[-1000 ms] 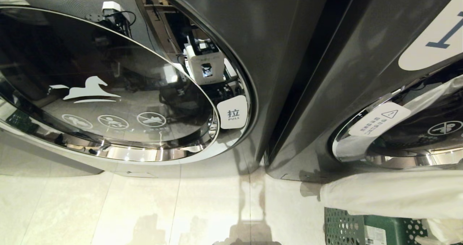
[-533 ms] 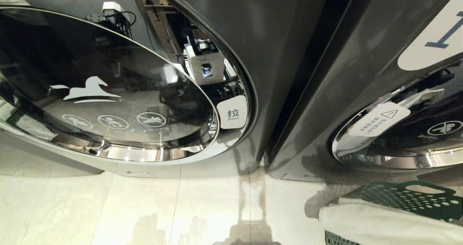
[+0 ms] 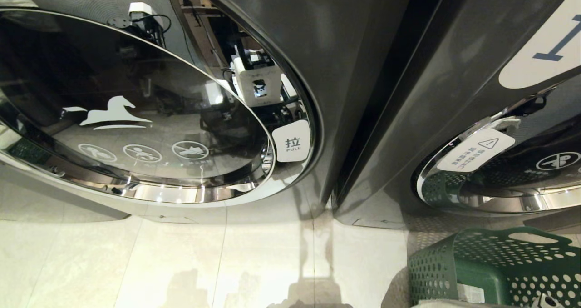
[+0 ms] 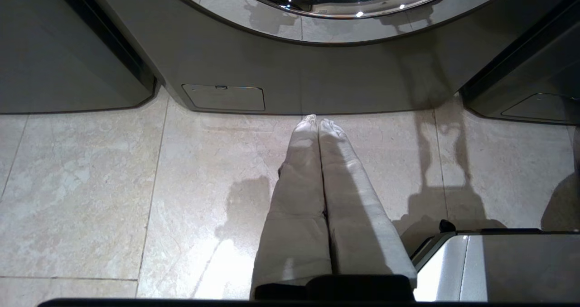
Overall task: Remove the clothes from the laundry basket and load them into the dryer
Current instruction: Put the clothes in the dryer
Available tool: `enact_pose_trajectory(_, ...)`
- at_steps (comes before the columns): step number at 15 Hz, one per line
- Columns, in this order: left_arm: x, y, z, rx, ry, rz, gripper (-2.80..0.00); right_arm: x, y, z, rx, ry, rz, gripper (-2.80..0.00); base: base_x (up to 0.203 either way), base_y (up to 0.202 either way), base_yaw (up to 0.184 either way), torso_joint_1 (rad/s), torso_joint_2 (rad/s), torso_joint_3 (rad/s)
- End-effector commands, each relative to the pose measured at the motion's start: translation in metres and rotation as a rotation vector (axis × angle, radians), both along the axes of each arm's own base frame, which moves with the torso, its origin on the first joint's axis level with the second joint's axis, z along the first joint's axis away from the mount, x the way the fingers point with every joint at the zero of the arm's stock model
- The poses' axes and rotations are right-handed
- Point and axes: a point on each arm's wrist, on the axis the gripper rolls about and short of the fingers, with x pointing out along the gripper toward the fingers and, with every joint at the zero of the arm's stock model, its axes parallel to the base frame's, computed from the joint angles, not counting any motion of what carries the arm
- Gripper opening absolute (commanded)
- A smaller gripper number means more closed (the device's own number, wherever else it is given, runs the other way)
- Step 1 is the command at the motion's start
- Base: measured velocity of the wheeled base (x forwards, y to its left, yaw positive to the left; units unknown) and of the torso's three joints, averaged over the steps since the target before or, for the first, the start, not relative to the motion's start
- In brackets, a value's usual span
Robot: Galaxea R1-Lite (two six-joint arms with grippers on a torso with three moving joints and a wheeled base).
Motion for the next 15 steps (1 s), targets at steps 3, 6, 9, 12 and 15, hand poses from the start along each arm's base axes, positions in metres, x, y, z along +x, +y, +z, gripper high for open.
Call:
enact_pose_trajectory(3,0.000,0.000,0.000,0.000,0.000,0.000,-2.80,-0.006,0.000,-0.001,0.009,-0.074,0.038,-2.80,0.000,0.000,0.000,0.000,0.00,0.000)
enact_pose_trajectory(6,0.000,0.000,0.000,0.000,0.000,0.000,-2.80,-0.020,0.000,-0.003,0.009,-0.259,0.004,-2.80,0.000,0.000,0.000,0.000,0.00,0.000)
enact_pose_trajectory(9,0.000,0.000,0.000,0.000,0.000,0.000,-2.80,-0.021,0.000,-0.003,0.032,-0.275,-0.011,-2.80,0.000,0.000,0.000,0.000,0.00,0.000)
enact_pose_trajectory(12,0.000,0.000,0.000,0.000,0.000,0.000,-2.80,-0.021,0.000,-0.003,0.035,-0.274,-0.011,-2.80,0.000,0.000,0.000,0.000,0.00,0.000)
enact_pose_trajectory(15,0.000,0.000,0.000,0.002,0.000,0.000,-2.80,-0.021,0.000,-0.004,0.026,-0.274,-0.011,-2.80,0.000,0.000,0.000,0.000,0.00,0.000)
